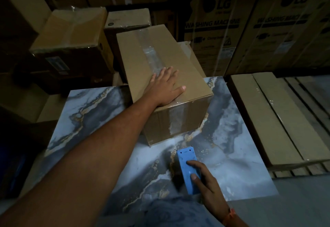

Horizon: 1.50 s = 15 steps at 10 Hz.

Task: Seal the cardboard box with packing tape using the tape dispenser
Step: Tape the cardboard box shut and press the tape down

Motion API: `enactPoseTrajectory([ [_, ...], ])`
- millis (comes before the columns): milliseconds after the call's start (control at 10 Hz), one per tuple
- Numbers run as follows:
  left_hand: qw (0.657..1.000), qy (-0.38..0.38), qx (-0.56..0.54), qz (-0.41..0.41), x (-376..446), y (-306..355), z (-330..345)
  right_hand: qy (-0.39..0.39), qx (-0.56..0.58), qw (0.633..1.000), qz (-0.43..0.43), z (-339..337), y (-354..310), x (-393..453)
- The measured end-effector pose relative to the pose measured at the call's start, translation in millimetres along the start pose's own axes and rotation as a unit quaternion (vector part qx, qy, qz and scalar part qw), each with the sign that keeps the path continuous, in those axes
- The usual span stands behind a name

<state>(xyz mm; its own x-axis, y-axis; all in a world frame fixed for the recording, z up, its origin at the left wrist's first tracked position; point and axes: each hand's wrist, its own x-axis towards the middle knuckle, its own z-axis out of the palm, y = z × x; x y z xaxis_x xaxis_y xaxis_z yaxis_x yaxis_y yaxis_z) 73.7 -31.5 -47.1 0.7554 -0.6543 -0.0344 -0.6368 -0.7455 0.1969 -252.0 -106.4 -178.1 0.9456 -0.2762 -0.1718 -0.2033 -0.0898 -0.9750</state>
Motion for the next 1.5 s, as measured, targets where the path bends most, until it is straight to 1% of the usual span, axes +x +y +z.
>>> enactPoseTrajectory([
  [100, 1.000, 0.002, 0.002, 0.000, -0.2, -0.4, -0.3, -0.011, -0.006, 1.000, -0.001, -1.7, -1.8, -4.8],
  [300, 1.000, 0.005, 0.001, 0.001, 1.2, -0.3, 0.8, -0.004, -0.032, 0.999, 0.010, 2.6, -3.4, 14.1],
  [400, 1.000, 0.003, 0.003, 0.000, 1.6, -1.3, 0.7, -0.011, -0.023, 1.000, 0.017, 8.8, -7.0, 29.0],
  [500, 1.000, 0.001, 0.004, 0.001, 1.2, -1.0, 0.0, -0.003, -0.020, 1.000, 0.015, 12.3, -9.3, 40.2],
  [800, 1.000, 0.006, 0.004, 0.005, 1.9, -1.3, 1.5, 0.008, -0.021, 0.999, 0.026, 11.7, -18.5, 50.1],
  [1100, 1.000, 0.006, -0.002, 0.005, 1.2, -1.4, 1.6, -0.002, -0.017, 0.996, 0.083, 10.4, -30.3, 60.3],
  [1300, 1.000, 0.008, 0.000, 0.006, 1.3, -1.3, 1.3, 0.010, 0.011, 0.993, 0.115, 13.3, -38.1, 65.2],
  [1400, 1.000, 0.007, 0.002, 0.006, 1.8, -1.3, 3.5, 0.016, 0.040, 0.989, 0.145, 16.1, -48.9, 70.6],
  [1500, 1.000, 0.012, 0.002, 0.006, 2.5, -0.6, 4.0, 0.026, 0.084, 0.975, 0.203, 19.0, -63.5, 81.3],
])
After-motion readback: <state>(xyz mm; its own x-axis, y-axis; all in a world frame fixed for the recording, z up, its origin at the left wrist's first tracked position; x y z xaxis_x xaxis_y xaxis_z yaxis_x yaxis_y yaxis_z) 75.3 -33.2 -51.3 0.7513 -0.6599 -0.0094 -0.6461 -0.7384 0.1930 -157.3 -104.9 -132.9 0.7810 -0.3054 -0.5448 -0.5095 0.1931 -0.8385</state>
